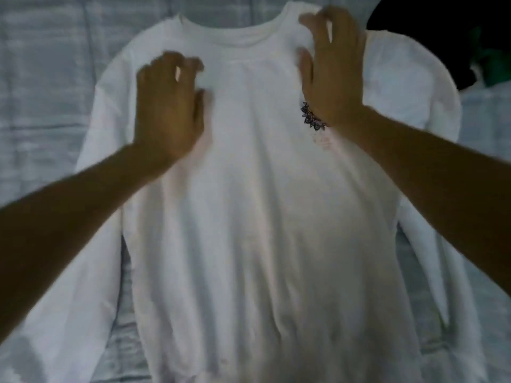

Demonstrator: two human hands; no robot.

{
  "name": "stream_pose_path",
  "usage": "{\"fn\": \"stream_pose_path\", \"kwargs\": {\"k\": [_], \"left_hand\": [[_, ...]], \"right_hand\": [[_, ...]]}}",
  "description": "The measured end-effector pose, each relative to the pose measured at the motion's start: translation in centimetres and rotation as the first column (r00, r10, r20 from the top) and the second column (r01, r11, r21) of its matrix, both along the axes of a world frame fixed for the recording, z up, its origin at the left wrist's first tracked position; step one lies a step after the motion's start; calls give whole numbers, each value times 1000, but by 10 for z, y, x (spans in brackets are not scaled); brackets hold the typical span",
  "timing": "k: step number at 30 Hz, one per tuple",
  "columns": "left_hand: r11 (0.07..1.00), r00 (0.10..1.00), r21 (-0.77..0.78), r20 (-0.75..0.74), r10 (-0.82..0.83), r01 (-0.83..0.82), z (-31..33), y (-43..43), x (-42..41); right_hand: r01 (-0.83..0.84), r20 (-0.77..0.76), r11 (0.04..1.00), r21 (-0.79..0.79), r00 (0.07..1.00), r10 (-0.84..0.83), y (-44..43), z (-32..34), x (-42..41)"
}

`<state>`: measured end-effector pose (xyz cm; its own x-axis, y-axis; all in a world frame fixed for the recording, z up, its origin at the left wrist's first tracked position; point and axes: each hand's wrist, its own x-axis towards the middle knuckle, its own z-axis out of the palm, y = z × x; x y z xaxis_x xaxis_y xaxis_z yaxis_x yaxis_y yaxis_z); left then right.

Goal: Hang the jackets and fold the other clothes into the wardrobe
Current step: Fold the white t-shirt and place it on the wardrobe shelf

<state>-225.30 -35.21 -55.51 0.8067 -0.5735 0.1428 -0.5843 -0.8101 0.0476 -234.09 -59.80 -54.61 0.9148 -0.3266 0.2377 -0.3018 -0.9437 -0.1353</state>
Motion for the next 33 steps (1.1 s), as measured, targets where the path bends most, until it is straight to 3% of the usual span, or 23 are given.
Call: {"fn": "stream_pose_path", "kwargs": {"k": [2, 3, 4, 7, 9, 13, 15, 18, 20, 23, 33], "left_hand": [[984, 981, -158, -159, -111, 85, 17, 13, -83], [970, 962, -170, -182, -202, 172, 30, 24, -136], [972, 938, -142, -266, -220, 188, 26, 44, -175], [985, 920, 96, -380, -98, 145, 1, 100, -225], [974, 918, 183, -394, -48, 130, -7, 112, -233], [983, 927, 113, -363, -97, 147, 5, 114, -240], [970, 913, 0, -337, -230, 244, 17, 125, -269], [886, 802, -84, -392, -450, 456, 20, 154, -344], [860, 756, -8, -471, -454, 511, 8, 175, -375], [852, 757, 49, -487, -435, 521, 1, 183, -380], [863, 803, -3, -367, -470, 504, 19, 206, -378]], "right_hand": [[-64, 28, 981, 183, 998, 60, 32, 5, -50], [-130, -18, 972, 195, 991, 136, 54, 3, -87], [-125, -133, 958, 259, 978, 163, 81, 3, -131], [-47, -386, 981, 187, 915, 117, 123, -14, -223], [10, -443, 991, 136, 895, 51, 134, -22, -242], [44, -477, 991, 130, 879, 24, 136, -13, -237], [92, -456, 981, 170, 890, -5, 143, -3, -250], [120, -449, 977, 175, 893, -29, 163, 8, -311], [110, -528, 980, 166, 849, -6, 172, 8, -368], [37, -599, 990, 135, 799, 52, 165, 7, -431], [-169, -621, 984, 49, 767, 162, 131, 20, -449]]}}
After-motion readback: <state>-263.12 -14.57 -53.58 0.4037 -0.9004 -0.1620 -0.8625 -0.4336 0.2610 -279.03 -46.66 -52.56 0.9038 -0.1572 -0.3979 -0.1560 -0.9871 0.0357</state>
